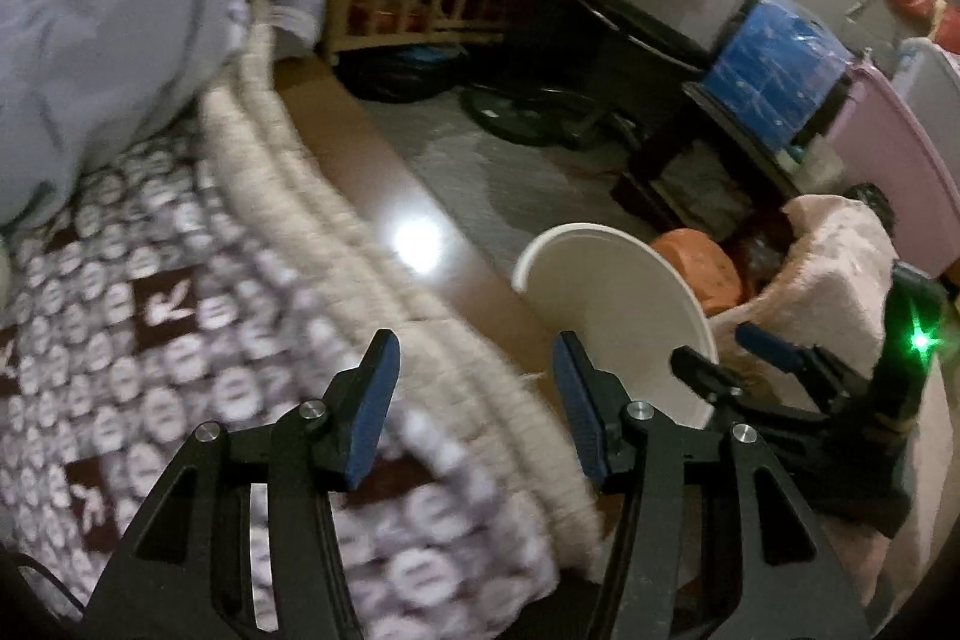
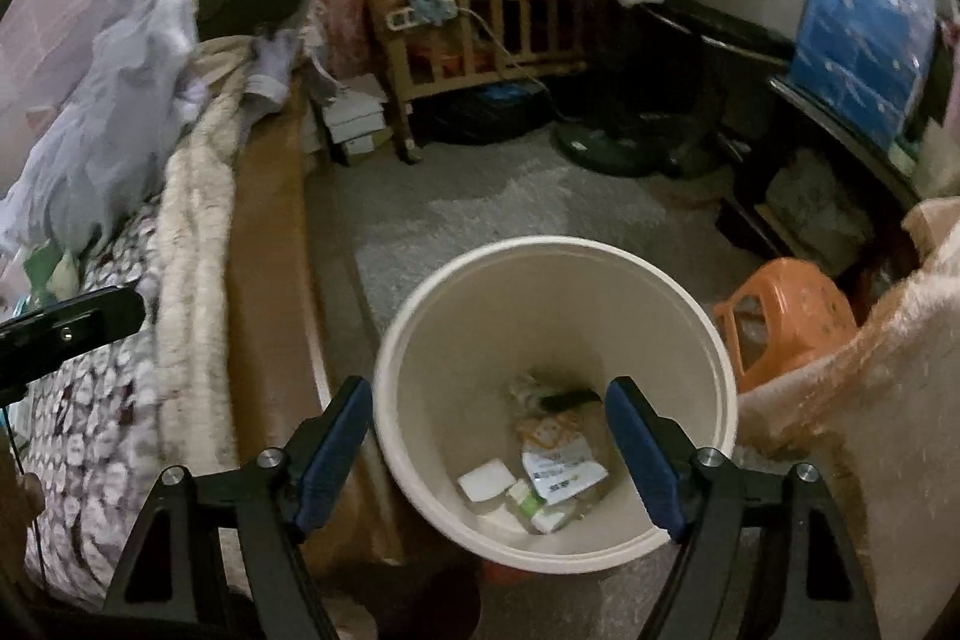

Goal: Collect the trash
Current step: 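Carry both items over the white bucket and open both tools to drop them, then move both open tools back to the trash pile on the bed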

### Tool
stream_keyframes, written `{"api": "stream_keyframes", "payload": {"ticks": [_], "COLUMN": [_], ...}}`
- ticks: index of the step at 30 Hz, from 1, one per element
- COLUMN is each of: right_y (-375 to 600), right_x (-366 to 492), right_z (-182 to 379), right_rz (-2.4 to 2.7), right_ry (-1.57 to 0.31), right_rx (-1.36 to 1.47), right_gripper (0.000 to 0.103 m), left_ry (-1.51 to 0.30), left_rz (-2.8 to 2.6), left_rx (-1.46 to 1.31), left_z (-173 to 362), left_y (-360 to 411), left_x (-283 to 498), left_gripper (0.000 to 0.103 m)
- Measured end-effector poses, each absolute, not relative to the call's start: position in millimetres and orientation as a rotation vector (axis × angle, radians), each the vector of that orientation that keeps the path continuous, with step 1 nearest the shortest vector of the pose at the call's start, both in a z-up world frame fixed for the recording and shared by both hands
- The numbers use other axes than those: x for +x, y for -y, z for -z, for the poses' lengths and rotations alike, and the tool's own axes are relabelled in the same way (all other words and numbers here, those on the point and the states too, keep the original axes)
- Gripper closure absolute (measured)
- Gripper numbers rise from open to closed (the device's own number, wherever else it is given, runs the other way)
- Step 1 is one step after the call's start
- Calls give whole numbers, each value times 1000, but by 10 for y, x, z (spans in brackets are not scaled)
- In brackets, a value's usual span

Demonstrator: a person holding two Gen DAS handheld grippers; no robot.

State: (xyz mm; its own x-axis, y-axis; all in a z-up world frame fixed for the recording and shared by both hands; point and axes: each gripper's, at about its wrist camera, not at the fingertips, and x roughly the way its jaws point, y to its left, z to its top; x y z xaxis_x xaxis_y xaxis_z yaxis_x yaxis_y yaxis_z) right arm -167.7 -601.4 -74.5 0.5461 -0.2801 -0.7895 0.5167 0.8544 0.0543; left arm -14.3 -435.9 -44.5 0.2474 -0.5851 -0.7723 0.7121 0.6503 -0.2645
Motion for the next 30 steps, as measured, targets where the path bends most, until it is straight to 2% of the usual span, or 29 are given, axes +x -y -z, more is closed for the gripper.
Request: {"api": "stream_keyframes", "payload": {"ticks": [30], "right_y": [4146], "right_x": [-673], "right_z": [435], "right_rz": [215], "right_ry": [-822], "right_rx": [172], "right_gripper": [25], "left_ry": [-901], "left_rz": [470], "left_rx": [68], "left_z": [374], "left_y": [2286], "left_x": [210], "left_gripper": [52]}}
